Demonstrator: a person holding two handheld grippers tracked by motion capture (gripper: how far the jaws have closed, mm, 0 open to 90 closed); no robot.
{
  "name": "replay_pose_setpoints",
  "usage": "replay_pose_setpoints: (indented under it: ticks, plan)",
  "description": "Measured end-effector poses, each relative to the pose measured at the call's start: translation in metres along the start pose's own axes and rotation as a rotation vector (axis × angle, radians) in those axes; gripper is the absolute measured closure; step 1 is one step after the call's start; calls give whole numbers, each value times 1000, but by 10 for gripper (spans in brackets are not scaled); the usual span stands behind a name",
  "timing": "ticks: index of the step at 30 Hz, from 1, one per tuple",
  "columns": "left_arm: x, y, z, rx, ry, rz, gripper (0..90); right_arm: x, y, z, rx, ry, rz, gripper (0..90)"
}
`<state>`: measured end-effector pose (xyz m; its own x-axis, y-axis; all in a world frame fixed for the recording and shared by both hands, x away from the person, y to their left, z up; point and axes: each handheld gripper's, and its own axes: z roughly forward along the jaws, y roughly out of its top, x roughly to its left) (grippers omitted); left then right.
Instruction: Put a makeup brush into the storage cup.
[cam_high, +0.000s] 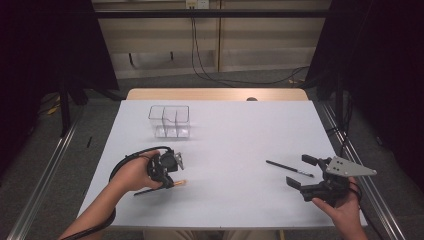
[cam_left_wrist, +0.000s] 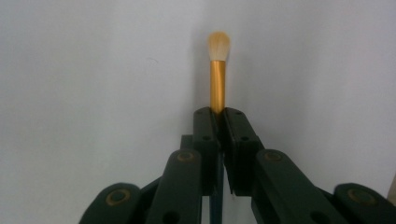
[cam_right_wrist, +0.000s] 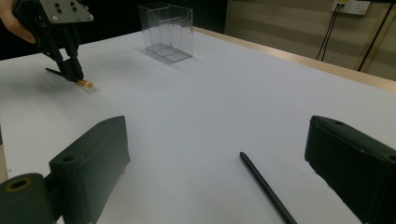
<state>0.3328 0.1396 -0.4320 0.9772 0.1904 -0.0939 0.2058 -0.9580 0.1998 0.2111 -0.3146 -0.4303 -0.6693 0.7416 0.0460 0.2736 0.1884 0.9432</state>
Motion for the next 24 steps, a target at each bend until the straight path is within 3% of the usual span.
replay_pose_setpoints:
  ticks: [9, 24]
  plan:
    - [8, -3, -14, -150, -11, -98, 843, 0, 0, 0, 0, -2, -1, 59]
    - [14, -8, -32, -337, 0, -188, 843, 0, 0, 0, -3, -6, -1, 59]
